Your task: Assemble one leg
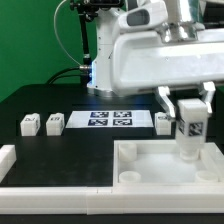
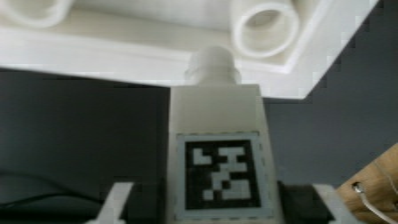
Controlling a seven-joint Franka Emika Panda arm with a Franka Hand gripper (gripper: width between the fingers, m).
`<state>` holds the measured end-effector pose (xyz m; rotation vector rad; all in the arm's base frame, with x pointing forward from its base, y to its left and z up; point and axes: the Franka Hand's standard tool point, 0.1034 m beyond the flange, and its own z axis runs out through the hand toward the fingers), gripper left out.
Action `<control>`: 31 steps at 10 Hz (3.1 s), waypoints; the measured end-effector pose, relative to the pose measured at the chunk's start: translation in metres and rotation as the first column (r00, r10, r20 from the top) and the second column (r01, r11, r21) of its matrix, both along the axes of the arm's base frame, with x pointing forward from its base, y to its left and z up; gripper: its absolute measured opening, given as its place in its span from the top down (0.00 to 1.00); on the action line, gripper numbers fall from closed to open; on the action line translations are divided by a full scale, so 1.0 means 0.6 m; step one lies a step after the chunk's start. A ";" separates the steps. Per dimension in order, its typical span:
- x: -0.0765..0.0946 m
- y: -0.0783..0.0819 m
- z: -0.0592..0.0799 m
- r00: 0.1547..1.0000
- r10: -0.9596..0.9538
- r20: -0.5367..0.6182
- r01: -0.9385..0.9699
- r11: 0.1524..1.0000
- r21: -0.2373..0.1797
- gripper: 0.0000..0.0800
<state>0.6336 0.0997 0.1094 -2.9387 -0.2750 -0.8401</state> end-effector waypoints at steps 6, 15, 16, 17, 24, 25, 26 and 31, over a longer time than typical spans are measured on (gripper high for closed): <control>-0.005 0.018 -0.028 1.000 0.016 -0.018 -0.016 1.000 0.000 0.64; -0.017 0.027 -0.049 1.000 0.022 0.005 -0.022 1.000 -0.003 0.63; -0.017 0.027 -0.050 1.000 0.023 0.005 -0.023 1.000 -0.003 0.63; -0.017 0.027 -0.050 1.000 0.023 0.005 -0.023 1.000 -0.003 0.40; -0.017 0.027 -0.050 1.000 0.025 0.005 -0.025 1.000 -0.004 0.19; -0.017 0.027 -0.050 1.000 0.025 0.005 -0.025 1.000 -0.004 0.19; -0.019 0.024 -0.052 0.999 0.026 -0.026 -0.026 1.000 -0.005 0.19; -0.008 0.007 -0.037 0.921 0.030 -0.389 -0.031 1.000 0.002 0.19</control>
Offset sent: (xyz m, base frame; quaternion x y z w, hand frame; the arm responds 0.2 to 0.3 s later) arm 0.0007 0.0058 -0.0101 -0.0065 0.0091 0.0086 0.9999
